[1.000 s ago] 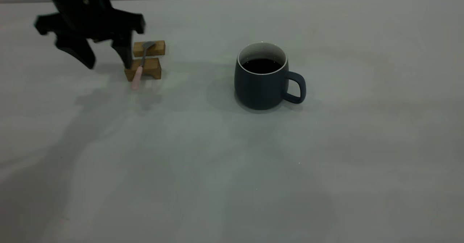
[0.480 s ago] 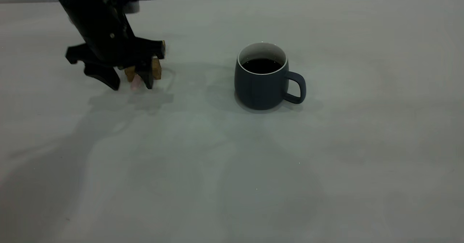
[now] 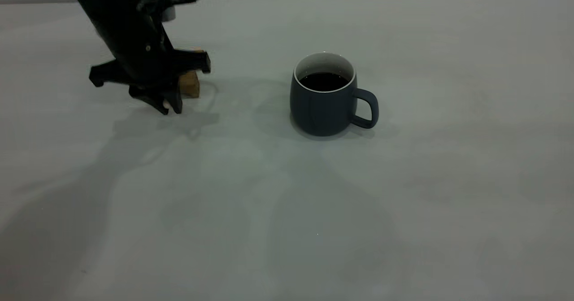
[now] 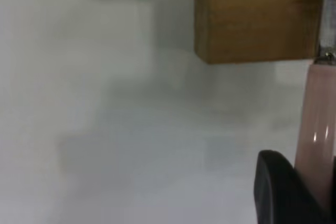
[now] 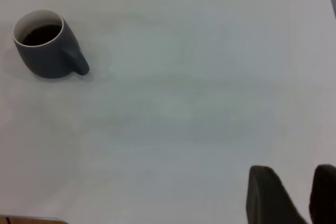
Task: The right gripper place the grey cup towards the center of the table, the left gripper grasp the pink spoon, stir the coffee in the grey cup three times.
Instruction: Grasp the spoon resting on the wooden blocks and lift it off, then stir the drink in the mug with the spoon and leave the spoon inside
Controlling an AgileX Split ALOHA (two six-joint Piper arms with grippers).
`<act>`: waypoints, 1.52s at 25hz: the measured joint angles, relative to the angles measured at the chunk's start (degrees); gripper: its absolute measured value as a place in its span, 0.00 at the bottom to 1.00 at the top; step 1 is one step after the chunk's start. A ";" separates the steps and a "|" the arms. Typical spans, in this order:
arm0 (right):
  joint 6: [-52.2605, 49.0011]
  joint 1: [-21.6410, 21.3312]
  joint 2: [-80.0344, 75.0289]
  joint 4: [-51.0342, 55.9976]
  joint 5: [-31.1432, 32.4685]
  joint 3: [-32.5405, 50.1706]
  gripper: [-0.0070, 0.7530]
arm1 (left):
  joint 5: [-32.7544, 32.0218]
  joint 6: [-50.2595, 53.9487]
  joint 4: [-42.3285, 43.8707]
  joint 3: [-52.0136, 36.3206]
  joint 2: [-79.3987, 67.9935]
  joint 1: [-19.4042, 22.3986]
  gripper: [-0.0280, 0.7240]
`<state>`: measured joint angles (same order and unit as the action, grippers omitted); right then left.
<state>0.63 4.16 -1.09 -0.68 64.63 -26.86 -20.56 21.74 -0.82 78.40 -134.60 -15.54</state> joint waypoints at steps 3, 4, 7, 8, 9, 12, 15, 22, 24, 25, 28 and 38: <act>0.00 0.00 0.00 0.00 0.00 0.00 0.32 | -7.58 6.38 -0.82 3.96 3.19 0.05 0.24; 0.00 0.00 0.00 0.00 0.00 0.00 0.32 | -10.38 8.97 -1.90 5.50 4.58 0.05 0.24; 0.06 0.00 0.00 0.00 0.00 0.00 0.32 | -18.76 20.46 -8.82 9.02 8.27 0.05 0.24; 0.05 0.00 0.00 0.00 0.00 0.00 0.32 | -20.60 25.13 -12.44 9.83 9.24 0.05 0.24; 0.05 0.00 0.00 0.00 0.00 0.00 0.32 | -22.12 29.64 -16.44 10.74 9.92 0.05 0.24; 0.05 0.00 0.00 0.00 0.00 0.00 0.32 | -23.21 41.02 -31.13 12.55 11.02 0.05 0.24; 0.05 0.00 0.00 0.00 0.00 0.00 0.32 | -23.72 48.10 -48.29 12.85 10.98 -0.09 0.24; -0.07 0.00 0.00 0.00 0.00 0.00 0.32 | -24.80 49.61 -75.94 12.87 7.09 -2.87 0.24; -0.07 0.00 0.00 0.00 0.00 0.00 0.32 | -24.80 48.57 -80.41 12.87 5.38 -3.69 0.24; -0.07 0.00 0.00 0.00 0.00 0.00 0.32 | -24.74 47.88 -81.61 12.87 4.52 -3.97 0.24; -0.07 0.00 0.00 0.00 0.00 0.00 0.32 | -24.55 45.02 -83.59 12.87 1.97 -4.81 0.24; -0.01 0.00 0.00 0.00 0.00 0.00 0.32 | -22.94 34.76 -86.62 12.87 -6.85 -5.06 0.24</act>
<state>0.61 4.16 -1.09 -0.68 64.63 -26.86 -43.50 56.50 -87.44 91.27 -141.45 -20.60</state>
